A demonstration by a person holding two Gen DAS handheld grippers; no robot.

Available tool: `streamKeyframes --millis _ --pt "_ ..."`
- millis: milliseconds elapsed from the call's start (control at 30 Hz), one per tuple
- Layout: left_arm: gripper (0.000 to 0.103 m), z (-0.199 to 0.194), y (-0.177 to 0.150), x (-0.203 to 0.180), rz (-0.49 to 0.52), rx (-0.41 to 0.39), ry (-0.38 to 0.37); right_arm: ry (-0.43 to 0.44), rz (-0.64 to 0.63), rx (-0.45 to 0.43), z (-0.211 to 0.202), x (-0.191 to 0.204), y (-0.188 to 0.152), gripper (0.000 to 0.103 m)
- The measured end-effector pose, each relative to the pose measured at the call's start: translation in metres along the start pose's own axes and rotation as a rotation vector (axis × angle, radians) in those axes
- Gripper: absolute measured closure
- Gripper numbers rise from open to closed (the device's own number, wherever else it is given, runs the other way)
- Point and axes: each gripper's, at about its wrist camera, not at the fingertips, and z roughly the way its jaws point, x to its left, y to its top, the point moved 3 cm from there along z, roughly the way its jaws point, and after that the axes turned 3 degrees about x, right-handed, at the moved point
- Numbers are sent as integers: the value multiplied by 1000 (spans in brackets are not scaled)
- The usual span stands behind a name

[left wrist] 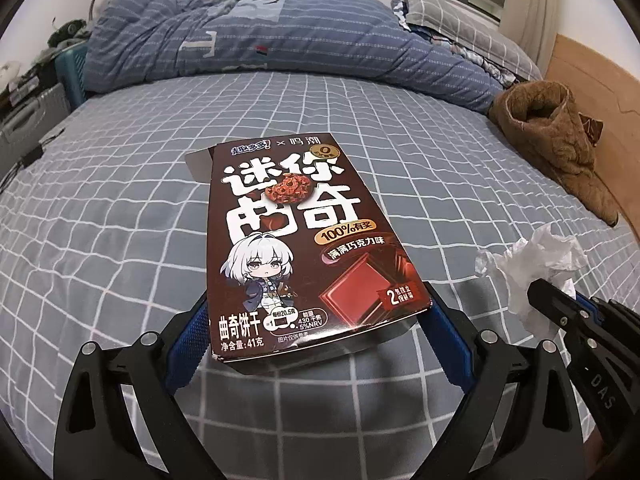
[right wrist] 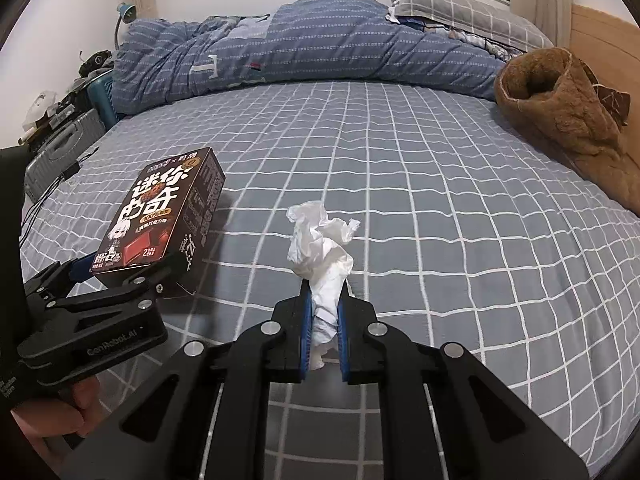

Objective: Collect trash
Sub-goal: 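Lift the cookie box and white tissue with both tools off the bed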

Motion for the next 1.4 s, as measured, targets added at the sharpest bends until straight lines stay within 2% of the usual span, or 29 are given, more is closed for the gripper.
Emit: streamKeyframes --millis 533,1400 --pt "10 -53 -9 12 -5 -19 -22 -18 -30 -45 -49 32 4 93" --pt "10 -112 -78 24 8 -32 -42 -27 -68 -14 -83 71 -58 93"
